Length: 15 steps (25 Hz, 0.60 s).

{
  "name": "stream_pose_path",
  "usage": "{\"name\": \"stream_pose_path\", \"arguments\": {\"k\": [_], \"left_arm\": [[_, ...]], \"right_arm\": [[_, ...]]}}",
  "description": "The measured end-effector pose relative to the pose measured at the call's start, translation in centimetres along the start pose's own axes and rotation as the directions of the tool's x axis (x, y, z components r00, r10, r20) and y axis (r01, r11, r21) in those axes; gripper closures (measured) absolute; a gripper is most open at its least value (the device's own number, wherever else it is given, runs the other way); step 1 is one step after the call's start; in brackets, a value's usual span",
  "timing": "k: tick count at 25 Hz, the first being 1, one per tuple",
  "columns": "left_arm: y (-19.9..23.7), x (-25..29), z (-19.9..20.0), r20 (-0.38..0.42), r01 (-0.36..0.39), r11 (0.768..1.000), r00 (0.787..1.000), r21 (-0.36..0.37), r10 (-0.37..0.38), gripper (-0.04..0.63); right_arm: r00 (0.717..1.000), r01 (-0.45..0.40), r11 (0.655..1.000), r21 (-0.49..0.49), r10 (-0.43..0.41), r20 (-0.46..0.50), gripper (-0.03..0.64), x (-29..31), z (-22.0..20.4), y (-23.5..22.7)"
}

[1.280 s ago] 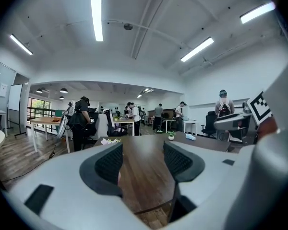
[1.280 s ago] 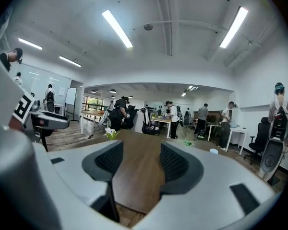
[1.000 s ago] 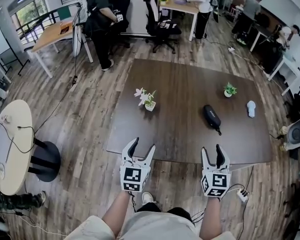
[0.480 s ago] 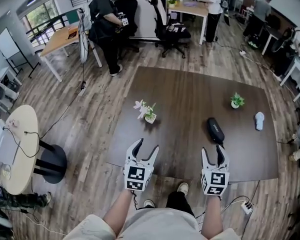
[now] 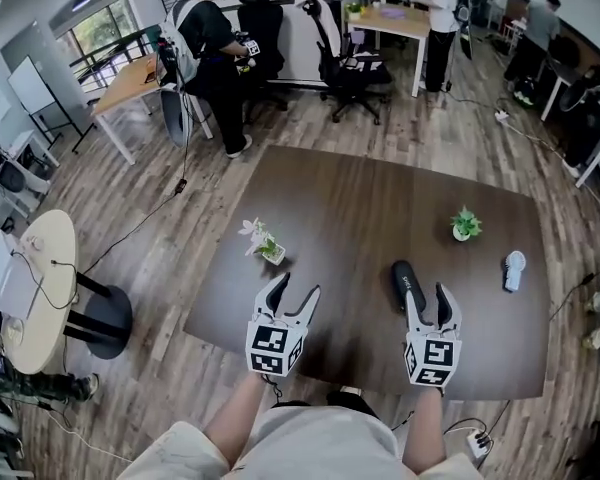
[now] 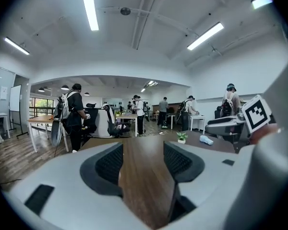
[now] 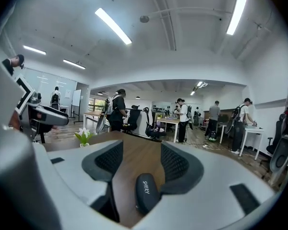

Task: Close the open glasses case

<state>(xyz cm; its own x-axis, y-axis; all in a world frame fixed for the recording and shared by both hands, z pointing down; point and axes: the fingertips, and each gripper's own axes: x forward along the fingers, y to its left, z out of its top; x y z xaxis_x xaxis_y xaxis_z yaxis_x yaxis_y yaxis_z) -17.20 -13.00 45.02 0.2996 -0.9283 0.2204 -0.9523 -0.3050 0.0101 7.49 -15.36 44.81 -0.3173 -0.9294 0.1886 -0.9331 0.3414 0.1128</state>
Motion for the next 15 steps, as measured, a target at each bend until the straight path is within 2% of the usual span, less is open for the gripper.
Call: {"name": "stream_pose_path", "arguments": {"k": [7, 15], "left_arm": [[-1.5, 2.4, 0.4, -0.003, -0.071, 0.997, 0.997, -0.015, 0.071, 0.329], [-1.0, 5.3, 0.1, 0.032, -0.086, 0.996, 0.996, -0.016, 0.087, 0.331]], "right_arm": [[0.999, -0.038, 0.999, 0.028, 0.038, 0.019, 0.368, 1.9, -0.9, -3.9], [0.998, -0.049, 0.999, 0.012, 0.049, 0.026, 0.368, 3.6, -1.8, -4.8]]}}
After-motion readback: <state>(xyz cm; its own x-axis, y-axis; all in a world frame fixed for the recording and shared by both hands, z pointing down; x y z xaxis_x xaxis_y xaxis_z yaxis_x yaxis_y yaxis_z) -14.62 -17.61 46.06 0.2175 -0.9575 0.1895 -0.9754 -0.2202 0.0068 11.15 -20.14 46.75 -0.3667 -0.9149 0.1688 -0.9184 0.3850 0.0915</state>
